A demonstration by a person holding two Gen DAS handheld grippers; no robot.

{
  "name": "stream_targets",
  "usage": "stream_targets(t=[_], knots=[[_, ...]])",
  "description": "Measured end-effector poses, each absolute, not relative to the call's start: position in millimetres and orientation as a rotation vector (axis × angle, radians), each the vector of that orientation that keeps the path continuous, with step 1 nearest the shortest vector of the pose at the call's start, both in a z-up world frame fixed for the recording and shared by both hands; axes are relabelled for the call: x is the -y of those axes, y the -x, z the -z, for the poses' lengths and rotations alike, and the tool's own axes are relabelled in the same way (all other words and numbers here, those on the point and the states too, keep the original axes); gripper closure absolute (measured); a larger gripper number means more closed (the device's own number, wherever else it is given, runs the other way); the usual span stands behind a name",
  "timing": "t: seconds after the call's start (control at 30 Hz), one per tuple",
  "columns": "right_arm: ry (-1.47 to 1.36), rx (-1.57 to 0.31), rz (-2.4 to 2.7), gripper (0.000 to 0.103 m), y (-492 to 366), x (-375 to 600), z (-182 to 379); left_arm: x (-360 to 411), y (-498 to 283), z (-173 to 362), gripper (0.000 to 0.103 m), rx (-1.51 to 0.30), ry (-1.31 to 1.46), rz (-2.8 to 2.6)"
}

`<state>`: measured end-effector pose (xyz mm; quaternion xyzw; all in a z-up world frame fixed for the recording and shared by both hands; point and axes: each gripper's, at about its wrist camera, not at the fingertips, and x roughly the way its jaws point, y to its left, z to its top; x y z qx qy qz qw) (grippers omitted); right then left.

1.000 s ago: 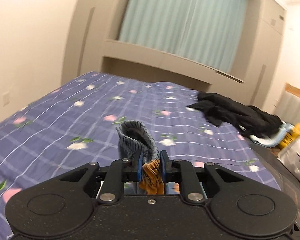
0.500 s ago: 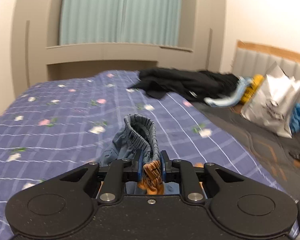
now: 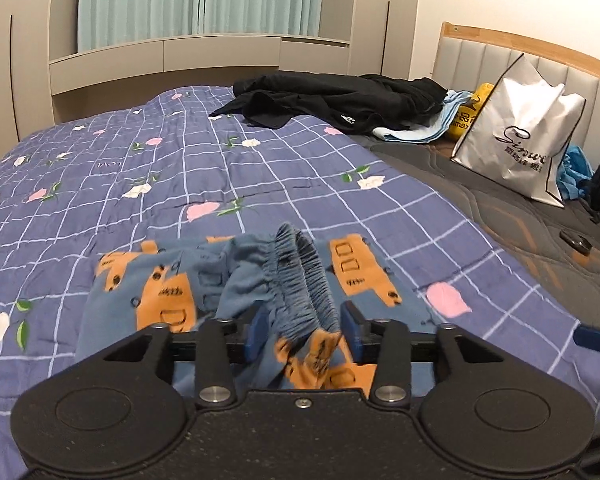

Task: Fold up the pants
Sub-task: 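Fold the waistband over the pants with the left gripper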

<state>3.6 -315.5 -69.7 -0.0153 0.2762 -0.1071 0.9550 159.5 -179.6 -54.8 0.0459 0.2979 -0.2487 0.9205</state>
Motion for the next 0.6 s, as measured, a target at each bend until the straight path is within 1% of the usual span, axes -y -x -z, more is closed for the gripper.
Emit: stream_targets(t=[0.07, 0.13, 0.23, 0.4, 0.53, 0.6], knots=[[0.020, -0.567, 0.217, 0.000, -4, 315, 71, 174, -152, 56, 0.045, -0.607, -0.097, 0.508], [0.009, -0.569, 0.213, 0.000, -5, 313, 72, 168, -144, 61, 0.040, -0.610, -0.112, 0.507], [-0.009, -0.575, 0.192, 0.000, -8, 311, 72, 159, -135, 69, 0.038, -0.614, -0.166, 0.498], [-0.028, -0.566, 0.099, 0.000, -26, 312, 66, 154, -127, 77, 0.038, -0.600, -0.264, 0.524], [-0.066, -0.570, -0.016, 0.000, -56, 320, 57, 155, -125, 76, 0.041, -0.585, -0.294, 0.534], [-0.100, -0.584, -0.076, 0.000, -72, 325, 53, 156, -126, 76, 0.044, -0.584, -0.300, 0.544]])
